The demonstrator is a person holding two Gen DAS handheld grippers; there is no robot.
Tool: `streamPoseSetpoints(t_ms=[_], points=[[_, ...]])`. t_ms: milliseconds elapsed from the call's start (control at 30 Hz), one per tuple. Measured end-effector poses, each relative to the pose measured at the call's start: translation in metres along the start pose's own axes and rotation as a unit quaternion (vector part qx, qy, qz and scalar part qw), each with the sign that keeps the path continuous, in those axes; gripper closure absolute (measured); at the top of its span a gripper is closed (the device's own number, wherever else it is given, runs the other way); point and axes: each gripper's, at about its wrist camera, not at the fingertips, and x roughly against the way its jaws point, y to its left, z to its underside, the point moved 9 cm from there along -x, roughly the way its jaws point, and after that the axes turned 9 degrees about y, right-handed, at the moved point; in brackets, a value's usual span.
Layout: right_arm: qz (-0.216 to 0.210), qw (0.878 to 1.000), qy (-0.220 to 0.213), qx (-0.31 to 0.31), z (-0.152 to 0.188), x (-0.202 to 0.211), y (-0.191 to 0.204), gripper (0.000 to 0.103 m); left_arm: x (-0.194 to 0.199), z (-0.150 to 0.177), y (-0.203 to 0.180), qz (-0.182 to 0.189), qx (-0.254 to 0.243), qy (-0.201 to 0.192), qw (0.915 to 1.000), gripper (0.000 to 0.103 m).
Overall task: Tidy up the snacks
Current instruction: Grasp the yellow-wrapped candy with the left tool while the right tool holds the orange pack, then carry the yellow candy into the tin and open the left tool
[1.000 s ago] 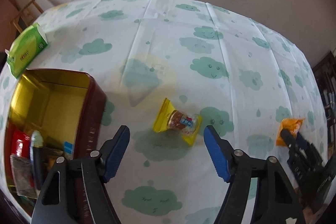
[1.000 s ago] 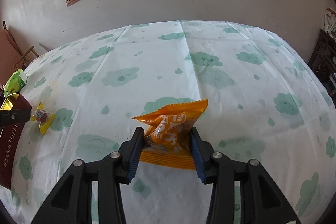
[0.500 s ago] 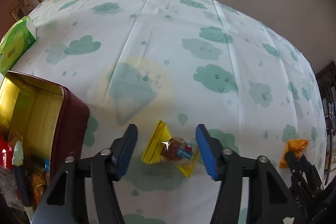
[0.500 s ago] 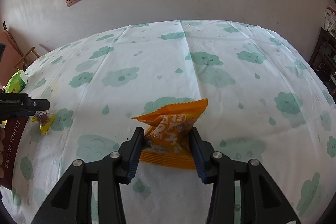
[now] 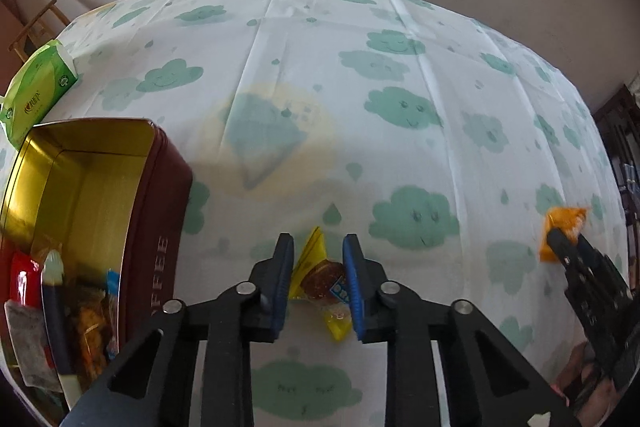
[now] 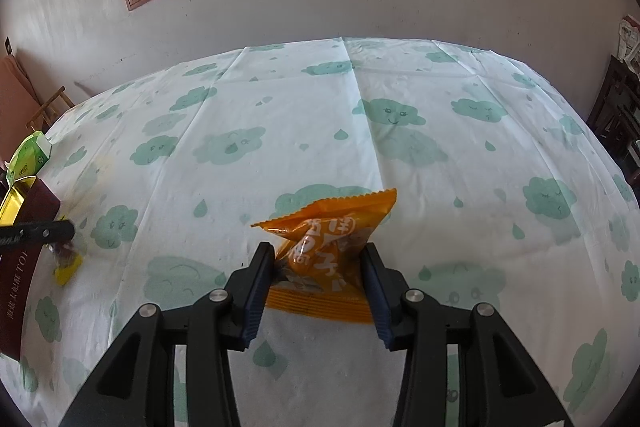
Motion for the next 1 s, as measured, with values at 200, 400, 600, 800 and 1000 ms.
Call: streamPoseSetpoints(t_ms=[200, 400, 600, 800, 1000], points=[[0.001, 1.0, 0.0, 0.001, 0.0, 0.0, 0.0, 0.058, 0.013, 0.016, 0.0, -0.003, -0.014, -0.003, 0.9999, 0.09], [0.0, 1.0, 0.0, 0.001, 0.0, 0.0, -0.001, 0.058, 0.027, 0.033, 0.003, 0.008, -0.02, -0.002, 0.9998, 0.09], [0.001, 1.0, 0.0, 0.001, 0.0, 0.0, -0.001, 0.058, 0.046, 0.048, -0.002, 0.016, -0.035, -0.013, 0.9992, 0.09], [0.0, 1.0, 0.0, 0.001, 0.0, 0.0, -0.001, 0.058, 0.065, 0.057, -0.003, 0.012, -0.049, -0.026, 0.9984, 0.09], [0.0, 1.0, 0.0, 0.001, 0.0, 0.0, -0.001, 0.058, 0.081, 0.063, 0.006, 0.007, -0.05, -0.031, 0.9982, 0.09]])
